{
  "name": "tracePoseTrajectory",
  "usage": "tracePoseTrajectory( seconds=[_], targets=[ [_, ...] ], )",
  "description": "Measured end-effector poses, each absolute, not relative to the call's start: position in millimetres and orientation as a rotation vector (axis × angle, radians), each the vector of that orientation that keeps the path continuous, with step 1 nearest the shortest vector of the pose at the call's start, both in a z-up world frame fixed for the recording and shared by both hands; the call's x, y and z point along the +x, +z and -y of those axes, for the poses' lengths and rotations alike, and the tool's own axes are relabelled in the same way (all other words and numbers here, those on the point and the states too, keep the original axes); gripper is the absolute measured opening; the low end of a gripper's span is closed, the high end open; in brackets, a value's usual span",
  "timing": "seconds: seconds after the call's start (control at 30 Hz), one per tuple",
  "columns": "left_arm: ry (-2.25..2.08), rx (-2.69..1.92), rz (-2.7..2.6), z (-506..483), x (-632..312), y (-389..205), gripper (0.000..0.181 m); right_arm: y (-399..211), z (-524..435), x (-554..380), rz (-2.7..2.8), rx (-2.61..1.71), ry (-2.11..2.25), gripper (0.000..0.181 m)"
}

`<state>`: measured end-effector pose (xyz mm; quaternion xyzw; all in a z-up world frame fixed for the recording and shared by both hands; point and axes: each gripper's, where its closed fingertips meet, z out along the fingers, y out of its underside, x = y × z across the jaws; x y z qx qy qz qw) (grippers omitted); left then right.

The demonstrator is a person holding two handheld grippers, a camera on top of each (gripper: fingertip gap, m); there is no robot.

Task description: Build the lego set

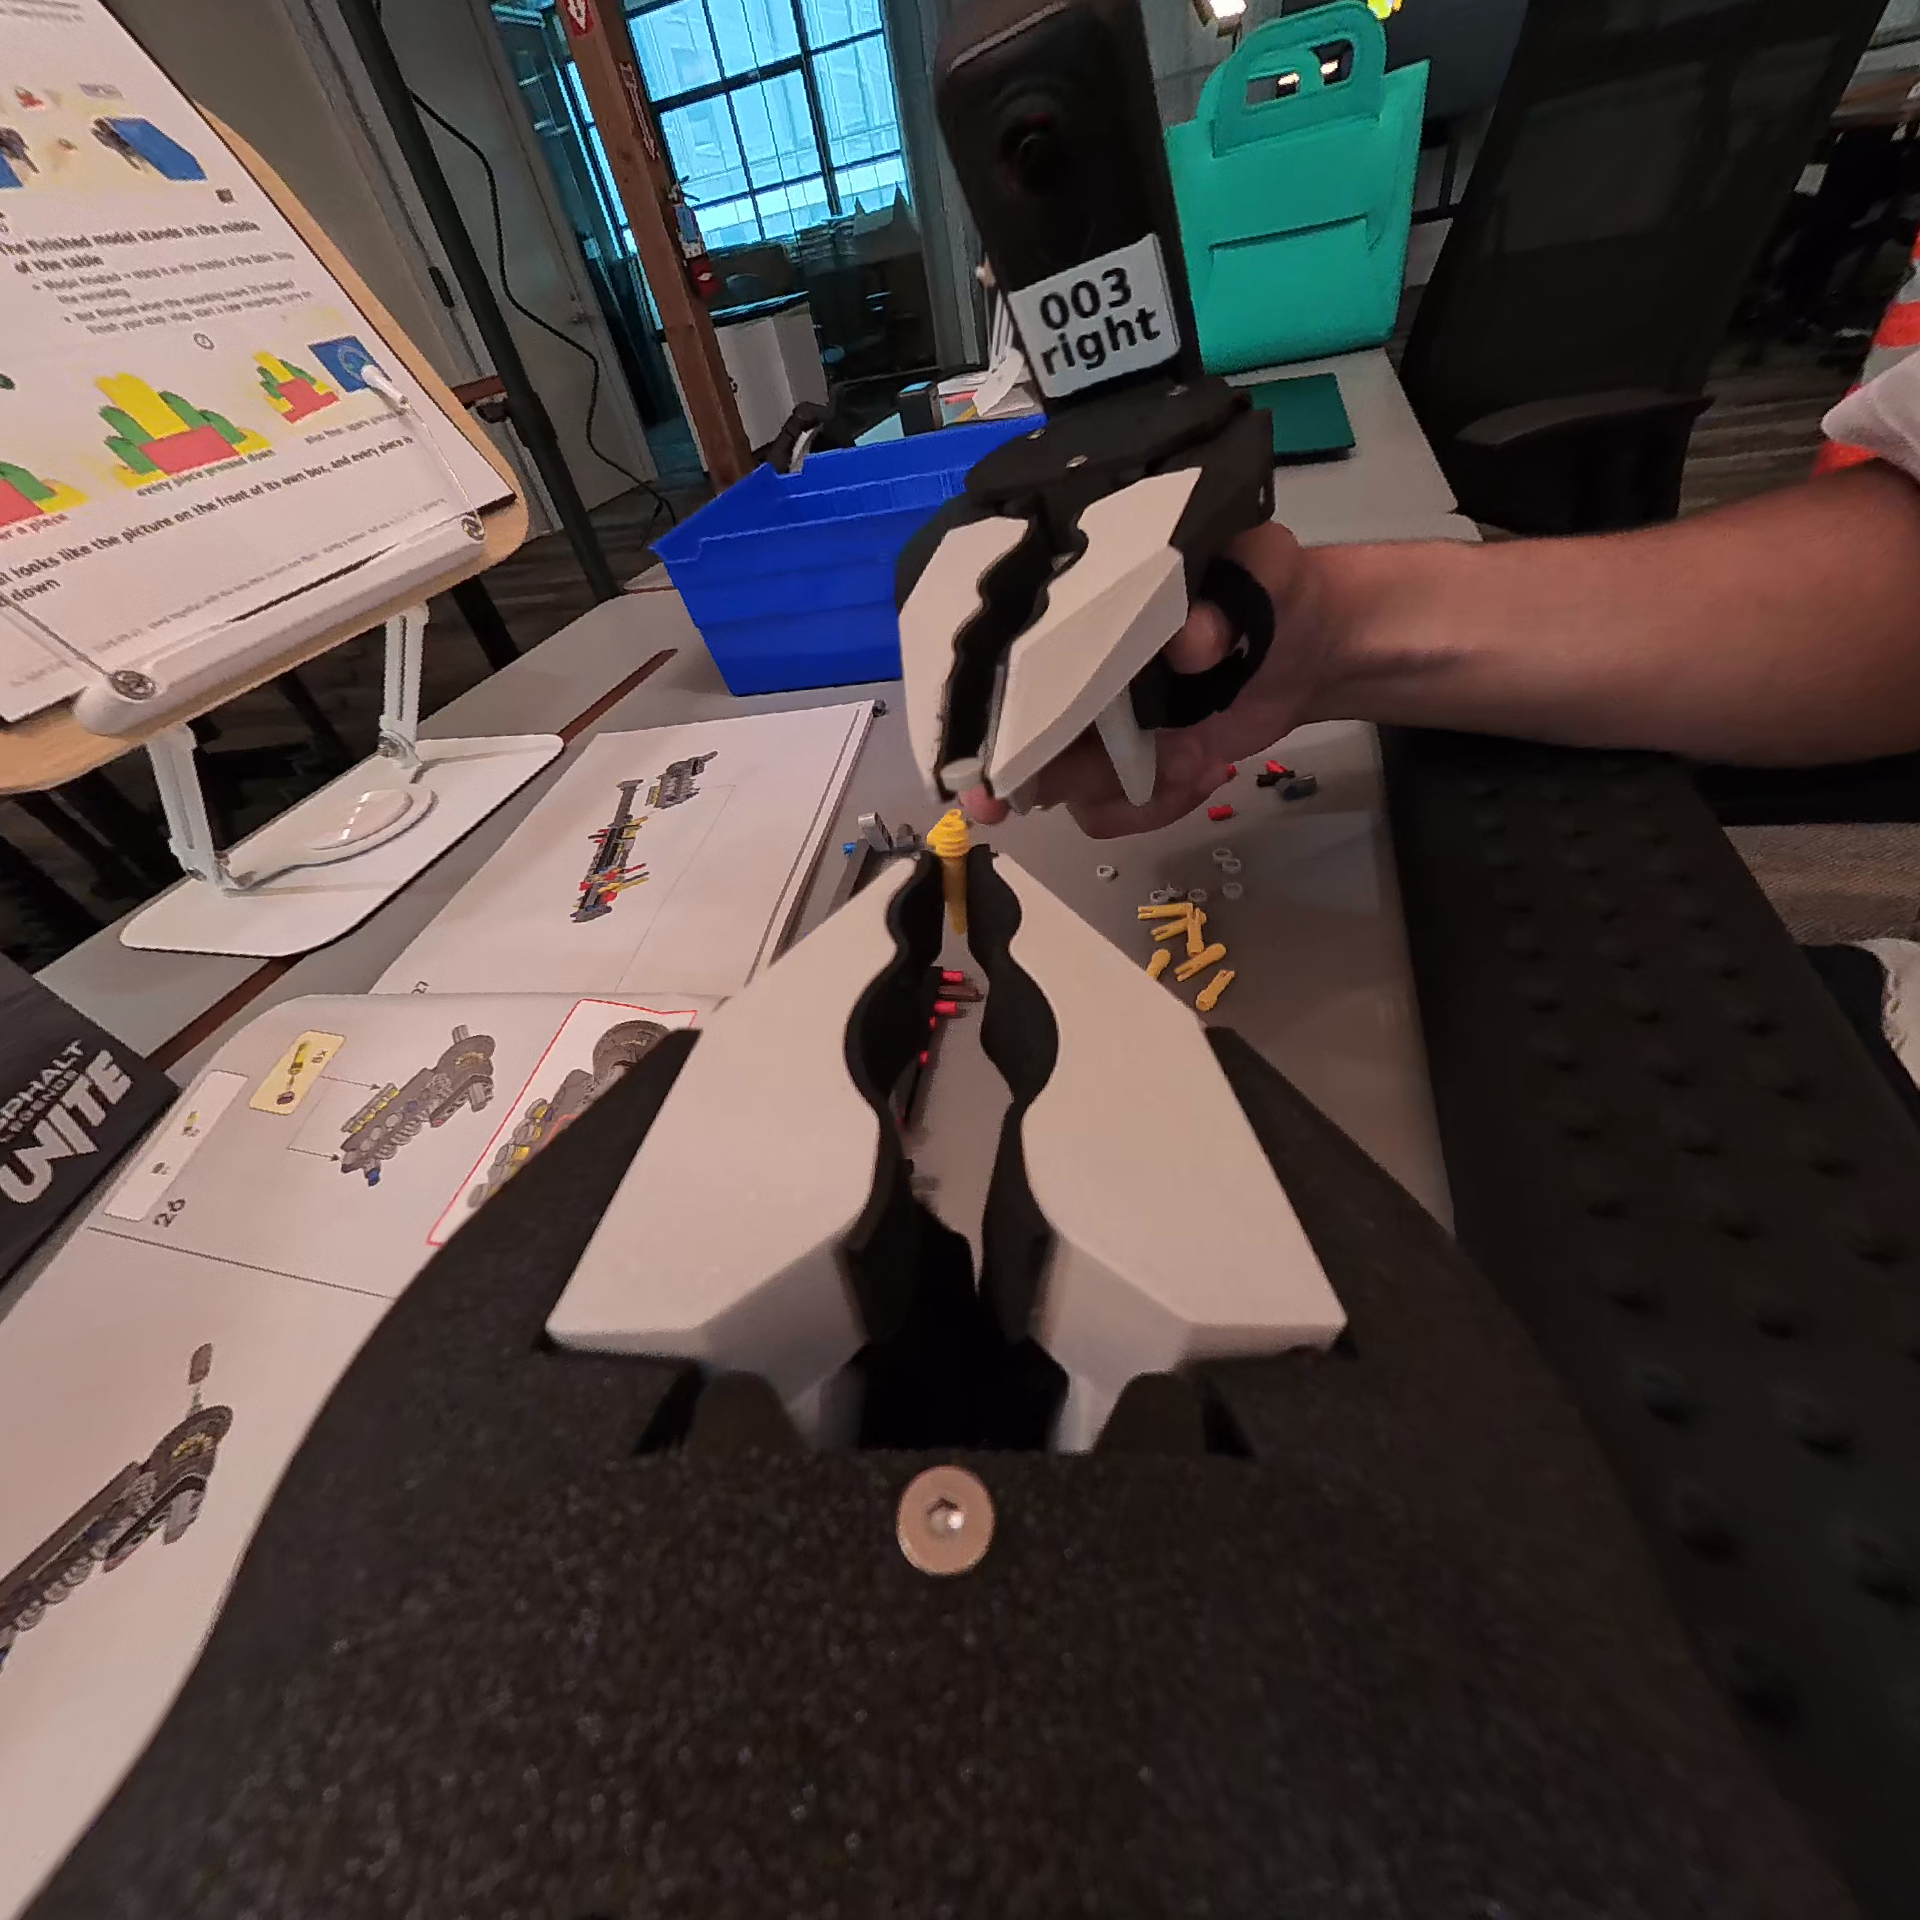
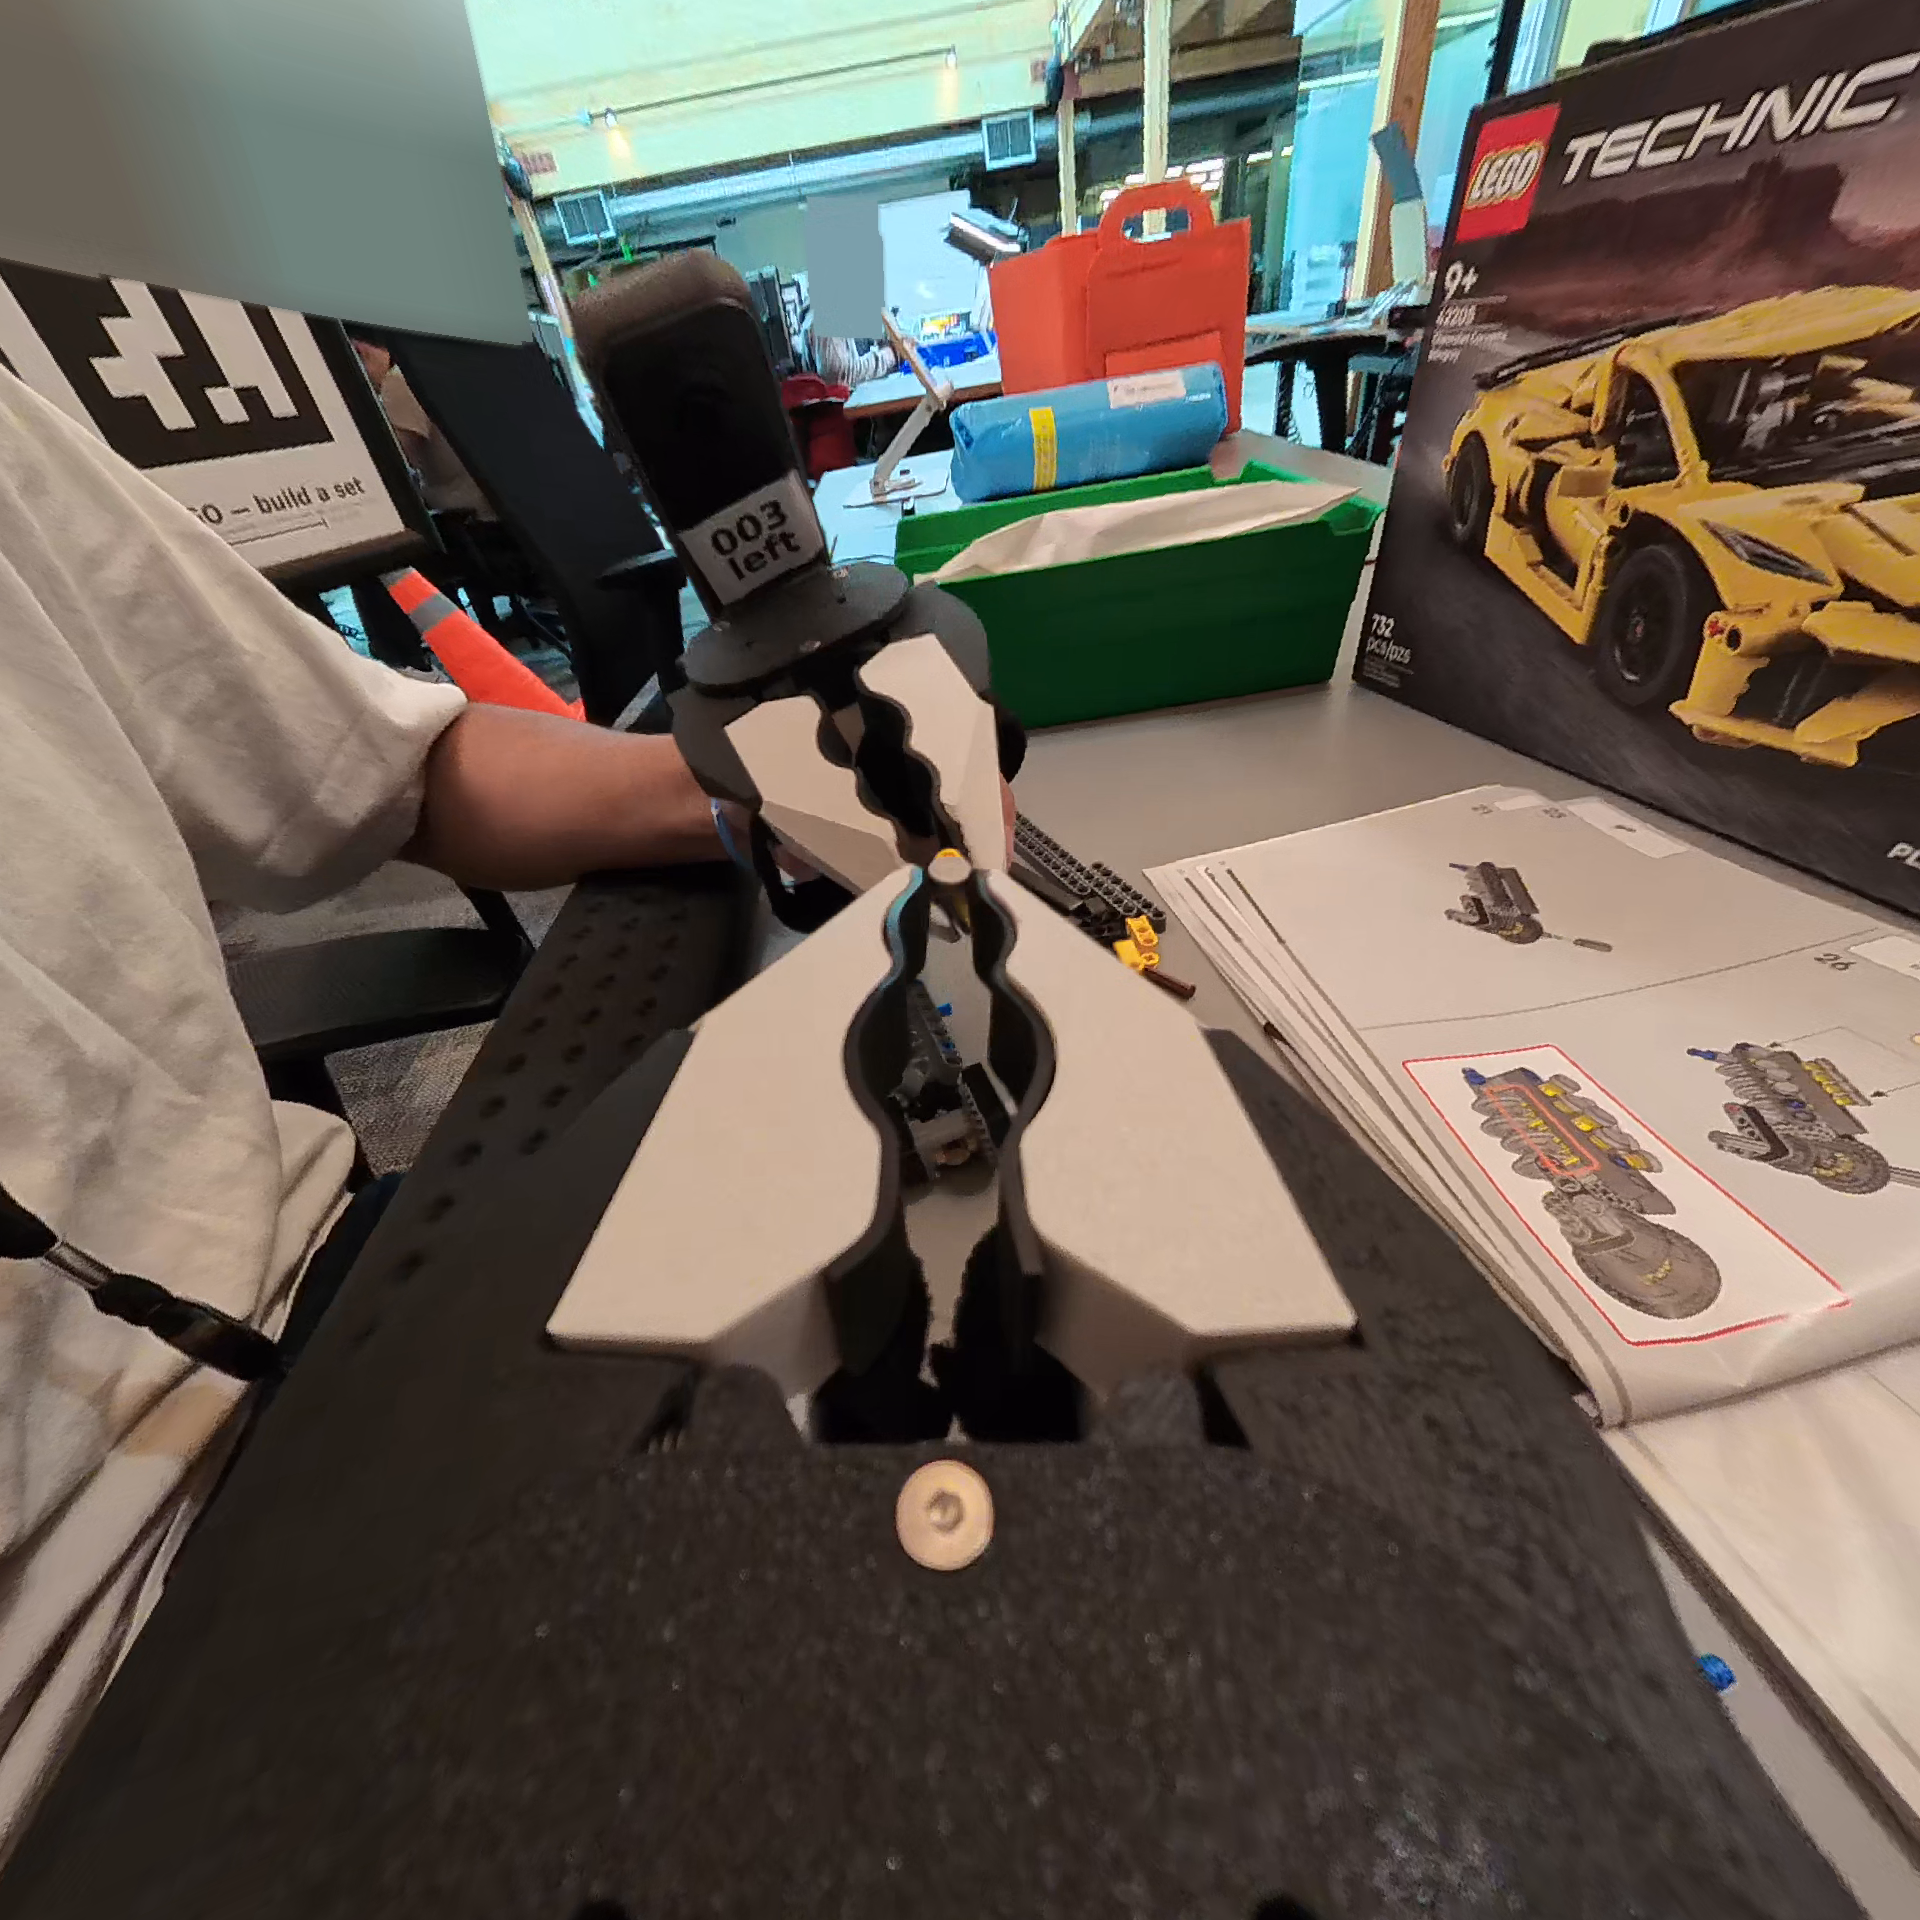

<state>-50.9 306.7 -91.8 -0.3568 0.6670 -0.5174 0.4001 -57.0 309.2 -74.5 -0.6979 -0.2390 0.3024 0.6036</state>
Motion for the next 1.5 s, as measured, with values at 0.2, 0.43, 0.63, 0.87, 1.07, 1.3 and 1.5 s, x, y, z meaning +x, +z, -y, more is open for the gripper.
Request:
tracePoseTrajectory(
  seconds=[0.2, 0.43, 0.63, 0.87, 1.07, 1.3, 1.5],
  targets=[
    [-1.272, -0.883, -1.693, -306, -51, -93, 0.003, -74, -312, -63, 0.576, -1.578, 0.657, 0.007],
    [-1.149, -0.860, -1.713, -311, -49, -99, 0.003, -84, -316, -63, 0.600, -1.616, 0.607, 0.006],
    [-0.836, -0.770, -1.727, -319, -44, -108, 0.002, -95, -320, -59, 0.610, -1.662, 0.564, 0.006],
    [-0.648, -0.784, -1.748, -329, -39, -121, 0.003, -110, -327, -54, 0.621, -1.727, 0.482, 0.006],
    [-0.702, -0.825, -1.757, -328, -39, -123, 0.003, -111, -327, -54, 0.657, -1.726, 0.445, 0.006],
    [-1.068, -1.025, -1.801, -317, -39, -129, 0.003, -114, -324, -52, 0.635, -1.844, 0.489, 0.007],
    [-1.139, -1.071, -1.820, -314, -37, -134, 0.003, -119, -323, -51, 0.647, -1.880, 0.490, 0.007]
  ],
)
